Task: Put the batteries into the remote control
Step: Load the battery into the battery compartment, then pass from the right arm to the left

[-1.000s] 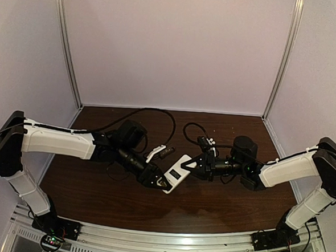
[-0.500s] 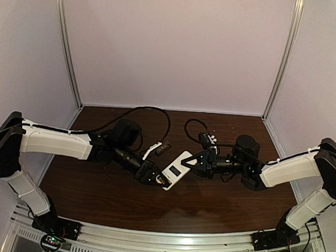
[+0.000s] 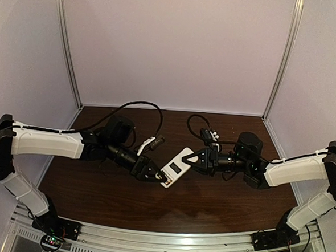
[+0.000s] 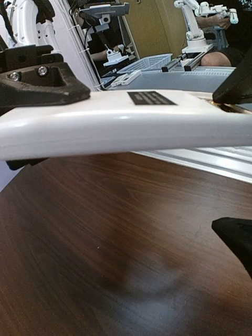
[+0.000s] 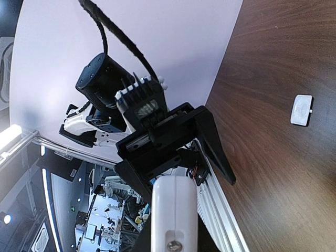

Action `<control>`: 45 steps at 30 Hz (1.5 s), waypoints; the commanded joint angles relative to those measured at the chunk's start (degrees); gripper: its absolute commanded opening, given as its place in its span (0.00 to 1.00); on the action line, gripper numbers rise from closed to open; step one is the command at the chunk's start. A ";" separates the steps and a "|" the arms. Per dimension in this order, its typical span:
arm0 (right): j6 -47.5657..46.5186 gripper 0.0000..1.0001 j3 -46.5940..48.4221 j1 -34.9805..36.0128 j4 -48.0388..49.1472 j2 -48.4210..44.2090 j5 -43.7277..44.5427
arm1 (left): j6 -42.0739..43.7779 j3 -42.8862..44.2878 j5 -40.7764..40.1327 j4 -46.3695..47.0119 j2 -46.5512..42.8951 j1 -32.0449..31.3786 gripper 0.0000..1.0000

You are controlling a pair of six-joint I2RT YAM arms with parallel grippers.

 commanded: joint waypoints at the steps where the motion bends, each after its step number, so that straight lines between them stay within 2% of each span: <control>1: -2.70 0.00 3.09 0.32 -0.75 -3.61 -1.30 | 2.60 -0.86 -9.82 -4.53 -4.69 1.46 0.87; 3: -3.31 0.00 2.75 0.04 -1.68 -3.63 -0.74 | 4.13 -0.11 -12.45 -5.67 -6.97 1.49 0.97; 7: -4.37 0.00 1.94 -1.48 -2.53 -3.67 -0.08 | 7.44 -0.48 -18.23 -8.17 -11.10 2.13 0.97; 11: -6.30 0.00 1.22 -3.06 -3.13 -3.20 0.78 | 9.78 -2.86 -27.91 -9.50 -16.63 2.34 0.97; 14: -7.68 0.00 0.38 -3.78 -2.83 -2.17 1.85 | 11.99 -3.17 -34.89 -12.59 -17.55 2.34 0.97; 19: -8.36 0.00 -1.17 -3.95 0.63 1.66 2.52 | 21.88 -3.33 -34.42 -17.67 -14.59 2.36 0.97; 25: -8.63 0.00 -2.51 -4.26 4.25 6.02 2.50 | 25.89 -6.84 -38.73 -14.13 -14.43 2.34 0.97; 29: -9.00 0.00 -2.96 -4.39 5.58 8.60 3.25 | 28.15 -7.86 -41.55 -14.12 -14.00 2.34 0.93; 32: -9.05 0.00 -3.19 -4.60 6.46 10.73 3.85 | 33.94 -7.19 -42.78 -15.67 -12.11 2.34 0.93; 37: -7.43 0.00 -3.37 -4.61 10.07 14.45 4.62 | 38.51 -3.13 -36.80 -16.69 -7.36 2.52 0.92; 41: -6.78 0.00 -4.04 -4.61 11.17 15.86 5.72 | 39.57 -4.75 -28.64 -9.23 -8.46 2.35 0.92; 43: -6.69 0.00 -4.26 -4.61 11.27 16.32 6.06 | 38.52 -5.53 -33.19 -7.00 -8.29 2.34 0.92; 45: -6.99 0.00 -4.57 -4.61 11.45 16.88 6.36 | 38.50 -3.87 -38.21 -9.19 -5.83 2.34 0.91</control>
